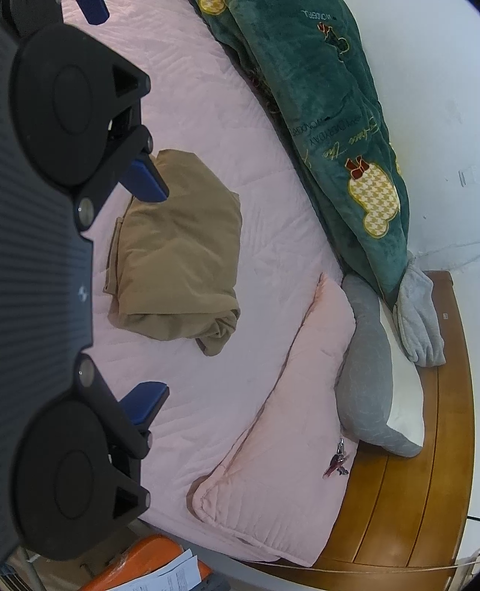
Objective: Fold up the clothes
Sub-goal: 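Move both grippers toward the crumpled khaki garment on the bed, then grasp the khaki garment edge with the left gripper while the right gripper grasps it too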
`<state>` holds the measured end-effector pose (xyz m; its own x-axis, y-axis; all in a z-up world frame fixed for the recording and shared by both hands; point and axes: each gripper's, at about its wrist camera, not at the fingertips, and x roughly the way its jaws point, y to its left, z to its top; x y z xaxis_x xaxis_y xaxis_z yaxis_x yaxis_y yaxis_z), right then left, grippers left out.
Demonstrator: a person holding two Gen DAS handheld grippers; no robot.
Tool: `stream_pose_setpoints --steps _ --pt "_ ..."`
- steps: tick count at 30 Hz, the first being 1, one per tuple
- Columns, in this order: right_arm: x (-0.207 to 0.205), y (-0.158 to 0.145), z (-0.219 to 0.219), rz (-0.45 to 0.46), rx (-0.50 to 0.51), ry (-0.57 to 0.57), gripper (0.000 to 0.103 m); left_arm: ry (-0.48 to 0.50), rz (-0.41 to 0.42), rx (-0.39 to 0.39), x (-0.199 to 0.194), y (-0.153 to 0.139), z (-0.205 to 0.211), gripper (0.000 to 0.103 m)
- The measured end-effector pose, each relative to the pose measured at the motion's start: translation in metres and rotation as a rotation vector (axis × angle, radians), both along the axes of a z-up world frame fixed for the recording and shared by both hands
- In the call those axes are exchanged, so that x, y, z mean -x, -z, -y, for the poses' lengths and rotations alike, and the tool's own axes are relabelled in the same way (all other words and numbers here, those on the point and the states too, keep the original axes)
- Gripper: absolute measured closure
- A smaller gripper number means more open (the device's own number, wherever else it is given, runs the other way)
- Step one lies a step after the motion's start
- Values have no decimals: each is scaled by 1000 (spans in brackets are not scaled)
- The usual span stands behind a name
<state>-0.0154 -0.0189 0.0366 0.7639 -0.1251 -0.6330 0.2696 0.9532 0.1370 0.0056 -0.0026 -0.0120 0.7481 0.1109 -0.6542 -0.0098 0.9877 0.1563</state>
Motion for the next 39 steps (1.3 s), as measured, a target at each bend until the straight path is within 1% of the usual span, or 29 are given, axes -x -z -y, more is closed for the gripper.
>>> stream_pose_setpoints --steps 8,22,29,32,35,39 --pt "-8 4 3 -6 1 15 0 16 -15 -6 -6 6 1 0" --pt "-33 4 0 6 61 -7 0 19 -39 -8 -29 17 -3 0" --pt "-42 7 11 10 75 -8 0 19 -43 -19 -37 20 -2 0" --pt "-55 15 27 -13 69 1 0 14 -45 -24 -47 23 -3 0" --pt "-74 24 39 -40 72 21 0 10 -60 11 -68 28 -5 0" --pt "-104 40 47 -64 30 -3 0 16 -74 40 -104 37 1 0"
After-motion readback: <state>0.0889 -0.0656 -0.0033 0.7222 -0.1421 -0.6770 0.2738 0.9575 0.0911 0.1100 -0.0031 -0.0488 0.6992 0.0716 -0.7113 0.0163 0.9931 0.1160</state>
